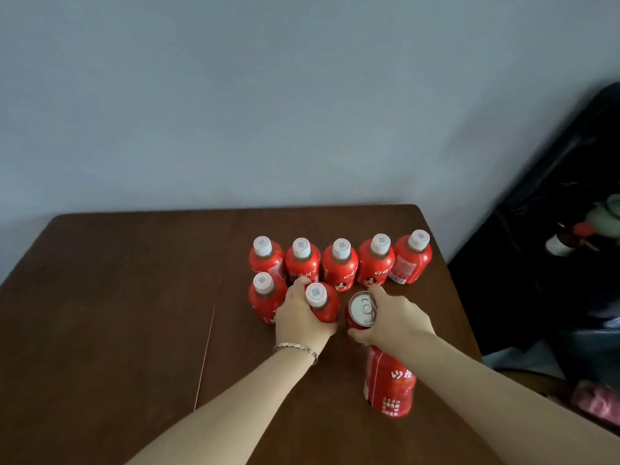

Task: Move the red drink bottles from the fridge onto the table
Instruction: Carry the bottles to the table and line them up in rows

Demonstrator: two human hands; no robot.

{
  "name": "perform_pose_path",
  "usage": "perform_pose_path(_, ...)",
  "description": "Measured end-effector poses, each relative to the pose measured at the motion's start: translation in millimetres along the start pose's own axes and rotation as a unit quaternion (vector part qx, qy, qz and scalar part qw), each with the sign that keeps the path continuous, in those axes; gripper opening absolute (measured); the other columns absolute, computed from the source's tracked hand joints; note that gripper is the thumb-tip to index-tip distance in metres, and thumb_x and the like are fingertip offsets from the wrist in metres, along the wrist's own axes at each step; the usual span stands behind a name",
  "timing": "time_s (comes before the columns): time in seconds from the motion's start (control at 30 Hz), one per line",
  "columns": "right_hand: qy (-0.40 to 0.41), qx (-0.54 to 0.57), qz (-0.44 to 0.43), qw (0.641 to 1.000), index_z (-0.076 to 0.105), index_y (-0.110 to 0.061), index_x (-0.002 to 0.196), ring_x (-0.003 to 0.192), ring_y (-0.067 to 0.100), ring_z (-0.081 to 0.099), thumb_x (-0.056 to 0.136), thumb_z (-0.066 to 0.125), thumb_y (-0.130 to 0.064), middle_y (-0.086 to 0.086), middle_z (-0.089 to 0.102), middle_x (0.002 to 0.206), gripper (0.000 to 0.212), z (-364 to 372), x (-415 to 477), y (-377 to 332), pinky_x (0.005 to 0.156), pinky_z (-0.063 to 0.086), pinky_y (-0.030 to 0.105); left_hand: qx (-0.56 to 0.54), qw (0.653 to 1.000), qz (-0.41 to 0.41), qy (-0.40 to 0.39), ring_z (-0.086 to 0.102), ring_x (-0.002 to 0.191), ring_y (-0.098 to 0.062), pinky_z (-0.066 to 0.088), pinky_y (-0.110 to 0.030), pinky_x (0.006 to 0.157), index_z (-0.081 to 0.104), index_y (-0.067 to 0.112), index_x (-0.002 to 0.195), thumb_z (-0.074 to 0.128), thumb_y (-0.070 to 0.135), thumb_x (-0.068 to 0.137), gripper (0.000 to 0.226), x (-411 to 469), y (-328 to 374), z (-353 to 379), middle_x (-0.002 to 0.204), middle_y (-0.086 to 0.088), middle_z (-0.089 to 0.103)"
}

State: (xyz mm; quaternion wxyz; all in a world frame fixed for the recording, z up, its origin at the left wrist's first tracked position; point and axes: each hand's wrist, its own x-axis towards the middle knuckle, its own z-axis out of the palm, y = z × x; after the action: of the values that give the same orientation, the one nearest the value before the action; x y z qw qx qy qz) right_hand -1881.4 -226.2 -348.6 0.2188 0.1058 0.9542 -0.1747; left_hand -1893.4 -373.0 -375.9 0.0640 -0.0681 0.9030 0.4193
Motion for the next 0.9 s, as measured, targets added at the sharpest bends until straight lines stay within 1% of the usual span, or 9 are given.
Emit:
perform_pose_path(0.13, 0.0, 0.017, -0.007, 1.0, 0.037, -0.028, 0.122, 0.094, 0.02, 0.062, 0.07, 0.068, -0.053, -0.003, 0.06, 0.104, 0.065, 1, 31, -13, 0.076, 0.054, 0.035, -0.018, 1.0, -0.023, 0.005, 0.06, 0.099, -0.018, 0.05, -0.038, 0.086, 0.049, 0.024, 0.11, 0.082, 0.025, 0.054, 0.065, 20, -15, 12, 0.109, 0.006, 0.058)
perform_pose_path(0.3, 0.014, 0.043, 0.005, 0.999, 0.033, -0.029, 0.125, 0.092, 0.019, 0.062, 0.071, 0.067, -0.056, -0.002, 0.062, 0.101, 0.07, 3, 49, -14, 0.076, 0.056, 0.037, 0.092, 0.992, 0.072, 0.035, 0.045, 0.126, -0.02, 0.05, -0.034, 0.094, 0.037, 0.016, 0.133, 0.075, 0.014, 0.072, 0.072, 19, -23, 16, 0.137, -0.004, 0.043)
perform_pose_path(0.4, 0.031, 0.028, 0.013, 0.999, 0.024, -0.029, 0.133, 0.094, 0.02, 0.063, 0.07, 0.066, -0.062, -0.001, 0.063, 0.106, 0.083, 9, 49, -17, 0.073, 0.055, 0.033, 0.189, 0.942, 0.253, 0.116, 0.053, 0.12, -0.032, 0.052, -0.04, 0.09, 0.044, 0.008, 0.127, 0.081, -0.001, 0.059, 0.078, 14, -26, 16, 0.128, -0.019, 0.054)
perform_pose_path(0.47, 0.039, 0.025, 0.013, 0.999, 0.022, -0.027, 0.135, 0.092, 0.02, 0.064, 0.072, 0.063, -0.063, -0.001, 0.063, 0.104, 0.084, 14, 49, -19, 0.067, 0.052, 0.031, 0.241, 0.9, 0.34, 0.13, 0.054, 0.118, -0.034, 0.046, -0.045, 0.095, 0.053, 0.013, 0.122, 0.082, 0.001, 0.056, 0.073, 15, -29, 15, 0.124, -0.018, 0.059)
perform_pose_path(0.53, 0.045, 0.035, 0.012, 0.998, 0.023, -0.022, 0.134, 0.089, 0.021, 0.064, 0.077, 0.06, -0.06, -0.002, 0.06, 0.092, 0.078, 20, 47, -23, 0.061, 0.046, 0.029, 0.296, 0.873, 0.366, 0.125, 0.055, 0.117, -0.034, 0.042, -0.048, 0.096, 0.065, 0.017, 0.114, 0.085, 0.005, 0.054, 0.065, 22, -31, 12, 0.12, -0.015, 0.062)
perform_pose_path(0.6, 0.051, 0.053, 0.024, 0.997, 0.024, -0.017, 0.134, 0.089, 0.023, 0.064, 0.079, 0.059, -0.059, -0.001, 0.056, 0.087, 0.077, 25, 45, -27, 0.059, 0.042, 0.028, 0.319, 0.864, 0.37, 0.124, 0.059, 0.112, -0.033, 0.048, -0.045, 0.091, 0.07, 0.018, 0.105, 0.086, 0.006, 0.052, 0.057, 29, -31, 7, 0.114, -0.015, 0.066)
perform_pose_path(0.73, 0.047, 0.07, 0.055, 0.995, 0.02, -0.013, 0.139, 0.096, 0.027, 0.064, 0.081, 0.058, -0.056, 0.008, 0.063, 0.106, 0.082, 31, 44, -32, 0.062, 0.043, 0.03, 0.317, 0.849, 0.409, 0.106, 0.064, 0.103, -0.034, 0.058, -0.039, 0.077, 0.073, 0.014, 0.099, 0.084, 0.001, 0.051, 0.051, 38, -30, 2, 0.101, -0.013, 0.07)
perform_pose_path(0.83, 0.039, 0.09, 0.055, 0.994, 0.022, -0.013, 0.137, 0.096, 0.026, 0.064, 0.078, 0.063, -0.057, 0.008, 0.062, 0.107, 0.084, 29, 44, -30, 0.063, 0.046, 0.03, 0.339, 0.832, 0.43, 0.091, 0.063, 0.105, -0.034, 0.058, -0.038, 0.077, 0.072, 0.014, 0.101, 0.083, -0.001, 0.054, 0.05, 40, -31, -3, 0.101, -0.013, 0.07)
perform_pose_path(0.9, 0.014, 0.108, 0.052, 0.993, 0.012, -0.015, 0.143, 0.098, 0.025, 0.063, 0.072, 0.069, -0.058, 0.008, 0.061, 0.112, 0.101, 26, 42, -26, 0.067, 0.048, 0.031, 0.363, 0.829, 0.421, 0.068, 0.061, 0.108, -0.036, 0.056, -0.042, 0.081, 0.071, 0.015, 0.104, 0.086, 0.004, 0.053, 0.054, 37, -30, -6, 0.104, -0.013, 0.069)
